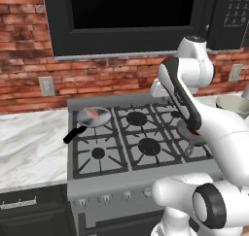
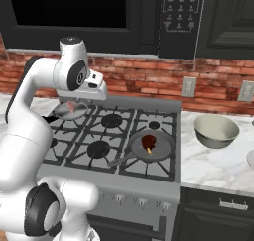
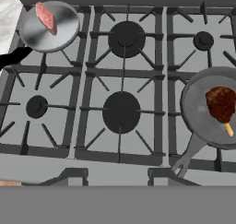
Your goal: Place one of the steaks on the plate and the other in the bowl. Then place the bowl in the fridge.
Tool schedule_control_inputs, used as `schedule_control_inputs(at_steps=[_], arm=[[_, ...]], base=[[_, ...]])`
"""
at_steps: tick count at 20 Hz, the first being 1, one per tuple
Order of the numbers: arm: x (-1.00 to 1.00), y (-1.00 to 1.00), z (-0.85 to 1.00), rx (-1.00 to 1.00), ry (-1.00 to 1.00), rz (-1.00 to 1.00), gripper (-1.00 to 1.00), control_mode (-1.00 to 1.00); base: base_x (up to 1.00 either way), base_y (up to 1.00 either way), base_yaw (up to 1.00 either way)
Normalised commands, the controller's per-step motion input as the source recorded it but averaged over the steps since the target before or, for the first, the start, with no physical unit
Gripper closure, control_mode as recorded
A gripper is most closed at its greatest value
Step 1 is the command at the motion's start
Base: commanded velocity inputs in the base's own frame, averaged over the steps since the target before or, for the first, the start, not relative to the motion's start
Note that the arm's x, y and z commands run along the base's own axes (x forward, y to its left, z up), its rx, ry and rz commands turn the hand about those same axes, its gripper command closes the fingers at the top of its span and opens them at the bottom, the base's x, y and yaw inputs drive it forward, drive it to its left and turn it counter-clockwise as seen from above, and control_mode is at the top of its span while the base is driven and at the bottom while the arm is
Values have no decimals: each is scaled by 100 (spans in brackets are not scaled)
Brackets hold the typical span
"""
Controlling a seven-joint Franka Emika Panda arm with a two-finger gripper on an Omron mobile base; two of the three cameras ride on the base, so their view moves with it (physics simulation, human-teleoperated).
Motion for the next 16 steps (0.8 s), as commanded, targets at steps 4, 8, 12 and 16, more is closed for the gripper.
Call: schedule_control_inputs(at_steps=[4, 8, 12, 16], arm=[[-17, 1, -4, 0, 0, 3, -100, -100], [-31, 17, -21, 0, 0, 14, -100, -100], [-17, 31, -24, 2, 0, 19, -100, -100], [-6, 33, -20, 7, -3, 21, -100, -100]], base=[[0, 0, 0], [0, 0, 0], [0, 0, 0], [0, 0, 0]])
